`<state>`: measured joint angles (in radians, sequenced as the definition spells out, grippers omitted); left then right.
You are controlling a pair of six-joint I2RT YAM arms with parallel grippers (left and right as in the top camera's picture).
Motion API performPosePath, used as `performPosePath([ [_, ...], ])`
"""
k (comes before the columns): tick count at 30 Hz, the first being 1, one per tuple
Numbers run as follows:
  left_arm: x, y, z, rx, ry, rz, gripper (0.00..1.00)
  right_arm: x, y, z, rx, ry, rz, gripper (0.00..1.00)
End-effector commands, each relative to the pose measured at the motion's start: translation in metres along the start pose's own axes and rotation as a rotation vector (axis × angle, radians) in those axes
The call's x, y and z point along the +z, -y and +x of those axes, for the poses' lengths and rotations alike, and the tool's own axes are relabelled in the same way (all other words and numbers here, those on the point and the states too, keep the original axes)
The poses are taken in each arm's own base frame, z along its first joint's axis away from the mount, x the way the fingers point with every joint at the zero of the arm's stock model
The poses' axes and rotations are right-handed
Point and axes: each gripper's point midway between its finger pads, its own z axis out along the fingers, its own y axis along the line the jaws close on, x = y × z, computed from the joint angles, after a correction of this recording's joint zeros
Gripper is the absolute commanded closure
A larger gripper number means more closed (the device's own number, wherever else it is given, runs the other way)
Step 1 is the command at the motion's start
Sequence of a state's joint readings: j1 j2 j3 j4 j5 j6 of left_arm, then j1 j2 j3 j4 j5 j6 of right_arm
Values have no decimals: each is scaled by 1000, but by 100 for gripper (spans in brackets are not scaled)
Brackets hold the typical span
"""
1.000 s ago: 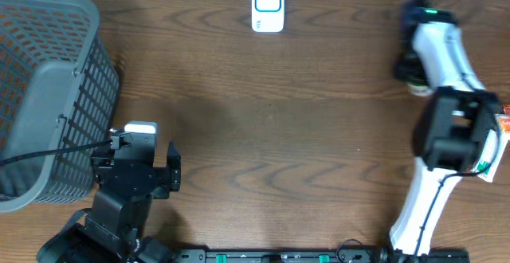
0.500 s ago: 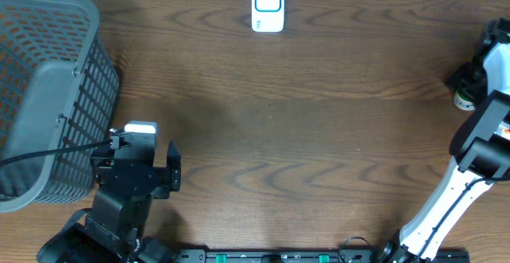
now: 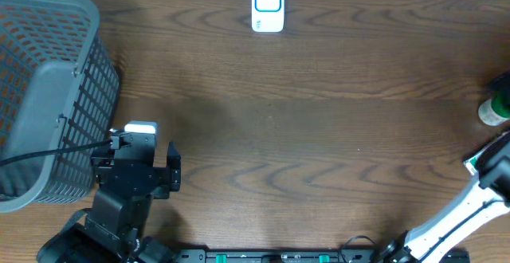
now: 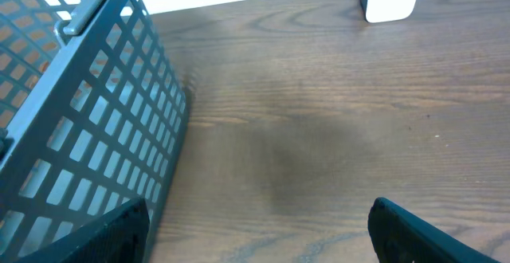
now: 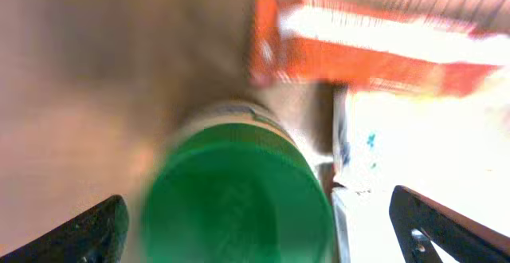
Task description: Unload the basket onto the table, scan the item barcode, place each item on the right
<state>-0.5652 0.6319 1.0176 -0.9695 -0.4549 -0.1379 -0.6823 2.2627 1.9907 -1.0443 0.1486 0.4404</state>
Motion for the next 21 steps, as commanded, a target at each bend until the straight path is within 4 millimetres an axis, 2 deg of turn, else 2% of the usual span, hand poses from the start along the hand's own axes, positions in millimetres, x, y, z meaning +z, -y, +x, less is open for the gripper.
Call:
performPosePath([
  [1,0,-1,0,-4,2,-7,12,-137,-38,-37,30,207,-368,1],
  [6,-1,0,-7,1,31,-1,12,-252,-61,-33,-25,411,-551,1],
  [7,-1,0,-8,-2,36,0,12,-275,-66,-27,-27,445,-589,1],
  [8,-1,1,-14,-8,59,4,12,-312,-77,-13,-18,478,-664,1],
  [10,-2,4,-30,67,119,9,12,-356,-96,9,-70,508,-792,1],
  [12,-7,7,-60,157,239,7,12,-393,-112,30,-135,538,-899,1],
  [13,-13,8,-82,183,327,-1,12,-411,-119,41,-168,556,-952,1],
  [16,-42,3,-142,202,583,-57,12,-449,-139,68,-249,586,-1077,1],
  [19,-81,-28,-191,73,801,-213,12,-478,-155,95,-328,585,-1187,1],
  [21,-104,-48,-210,6,902,-319,12,-492,-160,109,-357,588,-1232,1],
])
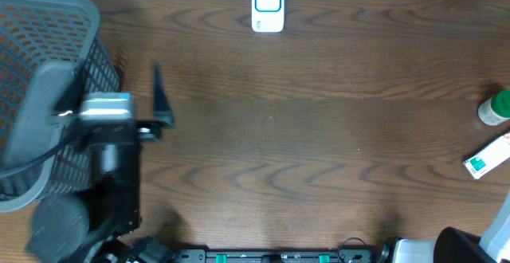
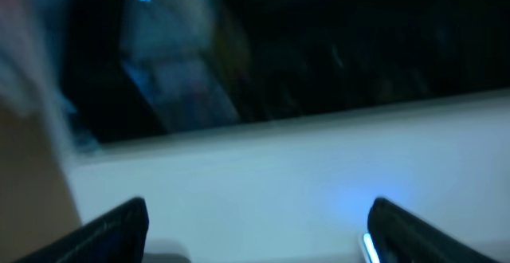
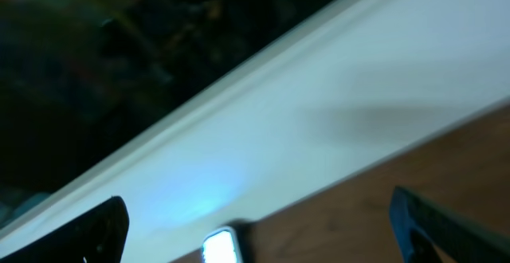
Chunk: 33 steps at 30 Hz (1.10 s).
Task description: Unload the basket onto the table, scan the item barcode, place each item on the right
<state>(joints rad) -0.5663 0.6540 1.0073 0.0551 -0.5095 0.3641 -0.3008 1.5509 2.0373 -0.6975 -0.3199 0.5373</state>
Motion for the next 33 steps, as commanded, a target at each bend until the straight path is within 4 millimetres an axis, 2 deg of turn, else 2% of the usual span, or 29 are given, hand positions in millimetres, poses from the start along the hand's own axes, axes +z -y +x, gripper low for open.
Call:
performPosePath([
  [1,-2,-41,-40,130,116,-231,12,-8,-46,11,-16,-27,-135,1],
  [2,-2,-47,-51,149,151,-271,12,-9,-54,11,-25,-14,-151,1],
  [4,-3,-57,-56,239,153,-338,12,-8,-68,5,-42,28,-175,1],
  [6,-3,-64,-49,406,79,-390,12,-8,-78,-4,-56,85,-187,1],
  [7,-5,-75,-37,538,-18,-443,12,-8,-85,-11,-63,135,-186,1],
  [8,-7,-81,-32,572,-61,-473,12,-8,-88,-14,-64,152,-185,1],
  [10,-8,-87,-23,588,-109,-494,12,-8,-94,-10,-66,147,-199,1],
  [12,-5,-84,-14,628,-142,-469,12,-11,-98,0,-74,115,-200,1],
  [15,-3,-78,10,744,-231,-390,12,-26,-106,18,-75,70,-215,1],
  [18,-12,-81,35,785,-303,-309,12,-56,-114,34,-94,65,-251,1],
  [20,-24,-92,38,728,-308,-318,12,-78,-109,41,-135,99,-244,1],
  [25,-62,-105,32,575,-244,-306,12,-142,-62,49,-194,306,-112,1],
  [28,-82,-96,29,497,-195,-243,12,-181,-51,64,-196,407,-160,1],
  [30,-91,-87,23,443,-145,-194,12,-205,-50,82,-205,453,-243,1],
  [33,-99,-73,12,431,-72,-126,12,-229,-39,106,-174,498,-310,1],
])
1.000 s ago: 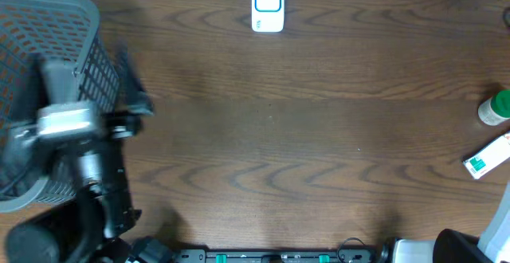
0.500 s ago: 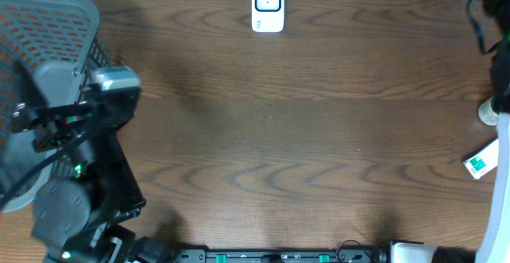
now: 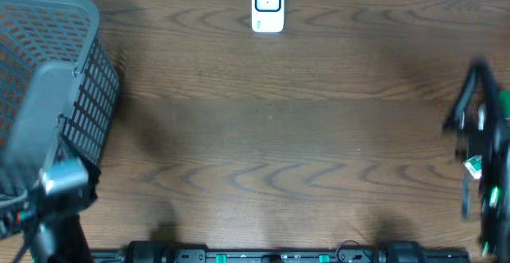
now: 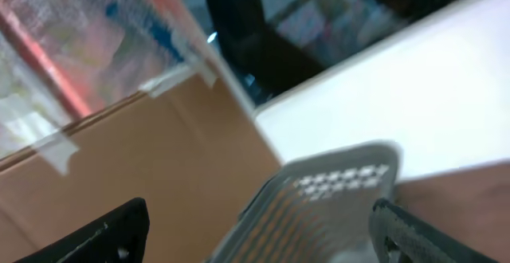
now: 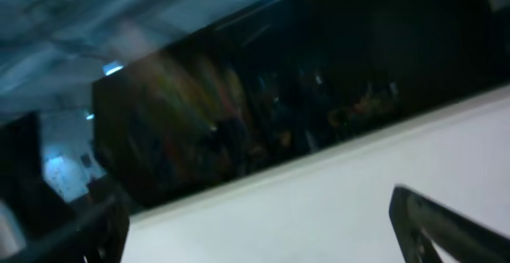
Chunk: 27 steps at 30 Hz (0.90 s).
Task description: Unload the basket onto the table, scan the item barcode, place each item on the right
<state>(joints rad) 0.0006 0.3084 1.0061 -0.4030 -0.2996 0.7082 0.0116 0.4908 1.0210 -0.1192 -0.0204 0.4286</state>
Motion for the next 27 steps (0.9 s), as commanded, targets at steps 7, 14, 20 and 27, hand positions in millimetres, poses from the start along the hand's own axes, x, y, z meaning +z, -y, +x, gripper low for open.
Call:
performPosePath([
  [7,-21,17,-43,-99,228,153,12,-86,21,45,-18,86,-26,0],
  [14,-24,14,-46,-101,240,145,12,-83,36,85,-24,-53,16,1],
  [20,-32,15,-51,-102,278,162,12,-75,94,158,-26,-190,228,1],
  [27,-53,31,-78,-90,438,291,12,-65,110,192,196,-151,244,1],
])
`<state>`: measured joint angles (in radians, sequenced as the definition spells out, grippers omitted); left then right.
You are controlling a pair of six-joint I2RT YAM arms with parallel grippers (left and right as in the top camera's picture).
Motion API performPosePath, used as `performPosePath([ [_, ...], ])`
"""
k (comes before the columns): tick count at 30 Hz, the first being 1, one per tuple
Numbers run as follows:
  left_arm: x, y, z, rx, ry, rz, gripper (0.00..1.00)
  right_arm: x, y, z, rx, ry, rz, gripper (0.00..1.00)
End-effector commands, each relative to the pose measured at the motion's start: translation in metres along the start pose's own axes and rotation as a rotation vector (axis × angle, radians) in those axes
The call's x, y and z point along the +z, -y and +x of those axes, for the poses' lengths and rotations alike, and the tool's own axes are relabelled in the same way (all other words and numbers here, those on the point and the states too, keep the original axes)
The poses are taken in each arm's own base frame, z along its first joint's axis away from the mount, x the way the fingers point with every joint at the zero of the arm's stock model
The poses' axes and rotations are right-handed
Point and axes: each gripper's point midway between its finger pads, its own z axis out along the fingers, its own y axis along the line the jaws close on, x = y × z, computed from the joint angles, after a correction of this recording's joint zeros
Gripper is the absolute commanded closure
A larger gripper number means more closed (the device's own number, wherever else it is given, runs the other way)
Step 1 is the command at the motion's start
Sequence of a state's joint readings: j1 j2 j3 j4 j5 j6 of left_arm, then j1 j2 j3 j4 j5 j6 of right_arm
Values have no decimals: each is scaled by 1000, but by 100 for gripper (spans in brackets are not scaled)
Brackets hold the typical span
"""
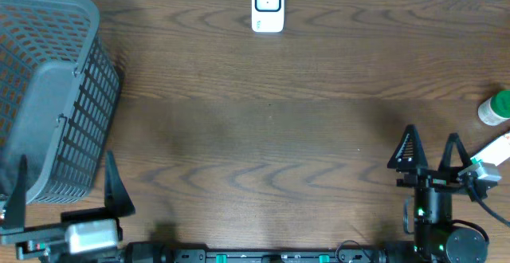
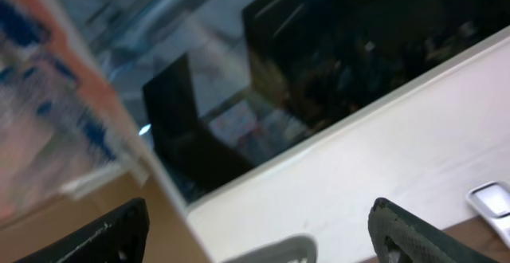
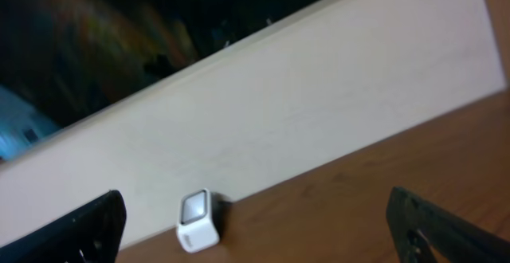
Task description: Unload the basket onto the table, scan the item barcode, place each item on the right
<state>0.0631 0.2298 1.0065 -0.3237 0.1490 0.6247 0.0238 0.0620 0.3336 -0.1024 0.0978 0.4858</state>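
Note:
The white barcode scanner (image 1: 268, 6) stands at the table's far edge, and shows again in the right wrist view as the scanner (image 3: 198, 219). A green-capped bottle (image 1: 496, 107) and a white box with teal print (image 1: 488, 153) lie at the right edge. My right gripper (image 1: 430, 150) is open and empty near the front right, just left of the box. My left gripper (image 1: 68, 191) is open and empty at the front left, in front of the basket. Both wrist cameras look toward the far wall; the right gripper (image 3: 255, 231) and left gripper (image 2: 255, 239) hold nothing.
A grey mesh basket (image 1: 48, 96) fills the left side of the table; its rim (image 2: 279, 247) shows in the left wrist view. A white wall and dark window lie behind the table's far edge.
The left gripper, blurred at the front left corner, now stands still in front of the basket. The right gripper was at the right edge by the bottle and box and is now left of them, nearer the front.
At first my left gripper was low beside the basket and my right gripper was over the green bottle and box. Then the left was raised by the basket and the right was back at the front right corner. Both now stand open at the front.

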Motion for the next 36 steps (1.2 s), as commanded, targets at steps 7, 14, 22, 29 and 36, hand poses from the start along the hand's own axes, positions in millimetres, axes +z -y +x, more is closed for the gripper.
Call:
performPosePath([
  [7,-8,10,-18,-7,83,67,12,10,47,70,171,-84,133,1],
  [14,-11,20,-4,-8,74,76,12,9,66,105,162,-135,166,1],
  [22,-10,32,9,-9,80,98,12,4,80,129,120,-207,214,1],
  [29,-22,43,-5,0,163,157,12,4,81,134,65,-238,213,1],
  [36,-37,39,-11,0,194,131,12,4,81,134,65,-238,212,1],
])
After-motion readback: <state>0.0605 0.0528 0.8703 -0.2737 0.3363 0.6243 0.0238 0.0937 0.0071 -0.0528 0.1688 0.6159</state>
